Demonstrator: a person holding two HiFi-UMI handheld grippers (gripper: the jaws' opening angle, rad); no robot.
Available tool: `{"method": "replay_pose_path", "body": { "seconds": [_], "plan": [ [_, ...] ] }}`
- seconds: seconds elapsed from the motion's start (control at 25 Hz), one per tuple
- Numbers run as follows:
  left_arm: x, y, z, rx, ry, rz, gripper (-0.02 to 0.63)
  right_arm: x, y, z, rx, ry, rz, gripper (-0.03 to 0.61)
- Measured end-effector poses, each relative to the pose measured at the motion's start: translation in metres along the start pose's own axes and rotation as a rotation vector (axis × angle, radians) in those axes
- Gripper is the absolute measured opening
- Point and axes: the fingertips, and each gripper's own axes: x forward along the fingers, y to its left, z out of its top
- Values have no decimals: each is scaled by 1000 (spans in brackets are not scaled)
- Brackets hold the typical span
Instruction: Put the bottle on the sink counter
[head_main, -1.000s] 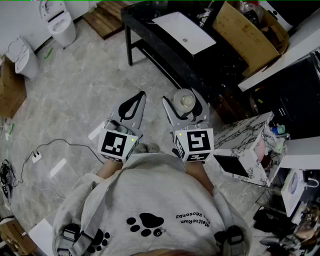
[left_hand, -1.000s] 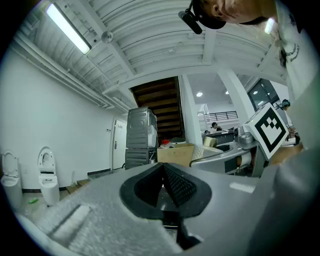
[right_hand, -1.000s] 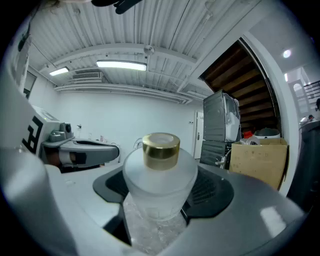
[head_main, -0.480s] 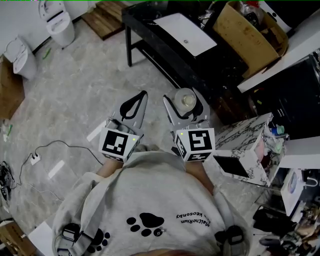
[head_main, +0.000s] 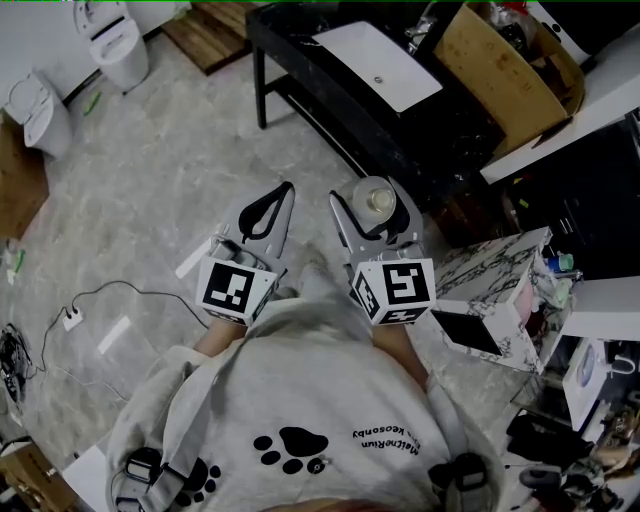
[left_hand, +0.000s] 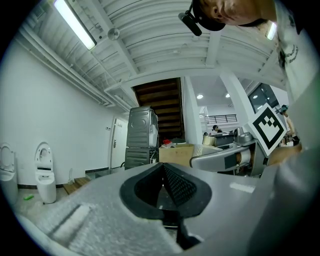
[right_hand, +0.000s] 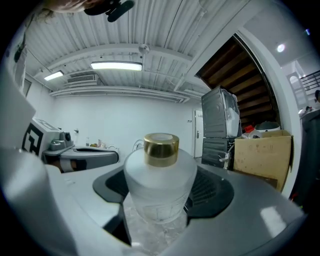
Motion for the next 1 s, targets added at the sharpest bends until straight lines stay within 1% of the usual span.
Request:
{"method": "replay_pose_path", "body": {
  "seconds": [0.04, 0.08, 0.2, 0.28, 0.4, 0.52, 0.64, 0.76, 1.0],
  "plan": [
    [3, 3, -1, -8, 20, 3, 2, 4, -2, 0, 1, -3, 1, 336],
    [6, 6, -2, -12, 23, 7, 2, 8, -4, 0, 1, -8, 2, 336],
    [24, 17, -1, 2, -34, 15, 2, 26, -15, 1, -4, -17, 14, 336],
    [39, 25, 0, 8, -53, 22, 2, 43, -24, 0, -6, -17, 26, 336],
    [66, 40, -5, 3, -34, 35, 2, 75, -42, 0, -5, -18, 47, 336],
    [99, 63, 2, 18, -61, 55, 2, 112, -62, 8, -16, -29, 69, 336],
    [135, 84, 6, 11, -37, 80, 2, 149, -83, 16, -40, -35, 92, 336],
    [167, 99, 10, 10, -63, 101, 2, 182, -106, 21, -37, -38, 114, 336],
    [210, 128, 5, 2, -53, 150, 2, 231, -136, 20, -34, -30, 154, 336]
  ]
}}
